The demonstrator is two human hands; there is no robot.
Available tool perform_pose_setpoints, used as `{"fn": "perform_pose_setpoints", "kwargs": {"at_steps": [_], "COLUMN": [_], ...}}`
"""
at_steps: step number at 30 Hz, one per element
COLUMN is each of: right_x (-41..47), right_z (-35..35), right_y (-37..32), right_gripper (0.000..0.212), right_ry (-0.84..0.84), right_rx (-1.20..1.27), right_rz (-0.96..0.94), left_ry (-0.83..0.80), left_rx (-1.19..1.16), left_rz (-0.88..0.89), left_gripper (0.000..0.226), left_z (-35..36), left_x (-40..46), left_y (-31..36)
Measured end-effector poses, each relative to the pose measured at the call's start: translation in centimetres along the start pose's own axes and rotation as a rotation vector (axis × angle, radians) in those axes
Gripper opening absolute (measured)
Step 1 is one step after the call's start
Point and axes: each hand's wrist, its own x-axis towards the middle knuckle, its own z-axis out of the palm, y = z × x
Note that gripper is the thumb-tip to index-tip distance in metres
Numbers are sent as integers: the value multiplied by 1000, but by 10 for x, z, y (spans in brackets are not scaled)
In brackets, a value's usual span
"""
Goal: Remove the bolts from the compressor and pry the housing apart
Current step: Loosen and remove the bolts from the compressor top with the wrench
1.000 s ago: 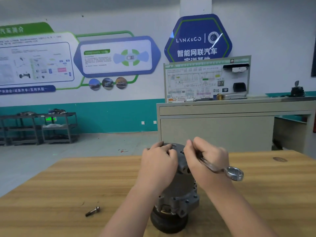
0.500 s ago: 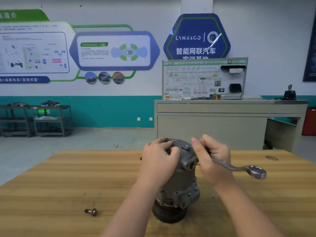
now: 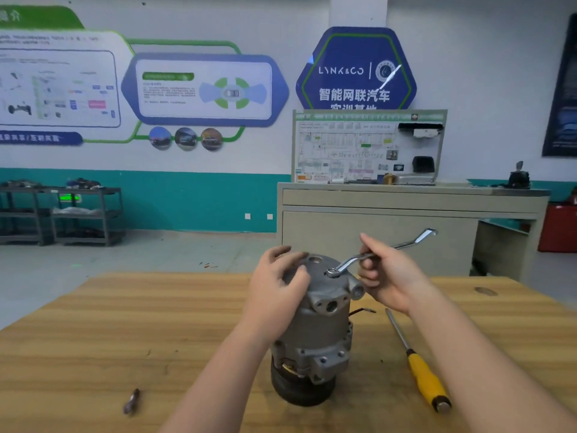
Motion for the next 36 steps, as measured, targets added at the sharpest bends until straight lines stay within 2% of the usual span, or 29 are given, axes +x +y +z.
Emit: {"fn": "perform_pose_setpoints", "kwargs": {"at_steps": [4,7,8,13,14,17,19,23,26,31,33,36], "right_x": [1,5,7,26,26,14,-3,-32,-49,-60,-64,-72], "right_z": [-1,-2,-2,9,13,15,11,7,17,37,42,50], "right_y": [0,-3,-5,-17,-20,-30,-31,-6,13,28,32,36], "right_gripper": [29,29,29,31,29,22,20,43,45,46,48,48], "right_ry": [-21,-137,-170,-136,-134,-154,-101,172,342,314,352,302], "right_rx": [64,155,176,-80,-54,303,345,-34,-374,-519,-737,-1128], "right_rz": [51,154,187,206,166,6,-133,-517,-780,-953,-1112,-1383], "left_ry": [18,-3,-10,-111,-116,-146,-173,-109,-48,31,53,61], "left_rx": [-224,-170,-165,-289,-310,-361,-355,-207,-132,-122,-100,-99], "left_rz": [-1,-2,-12,-24,-48,-103,-120,-105,-95,-119,-118,-130], "left_gripper": [85,122,127,113,109,107,109,116,121,119,120,118], "left_z": [11,22,22,15,14,9,8,11,13,15,16,17], "left_x": [-40,-59,-57,-46,-46,-48,-49,-53,-57,-63,-64,-63], "left_y": [-27,-46,-48,-56,-59,-64,-65,-67,-66,-61,-59,-53]}}
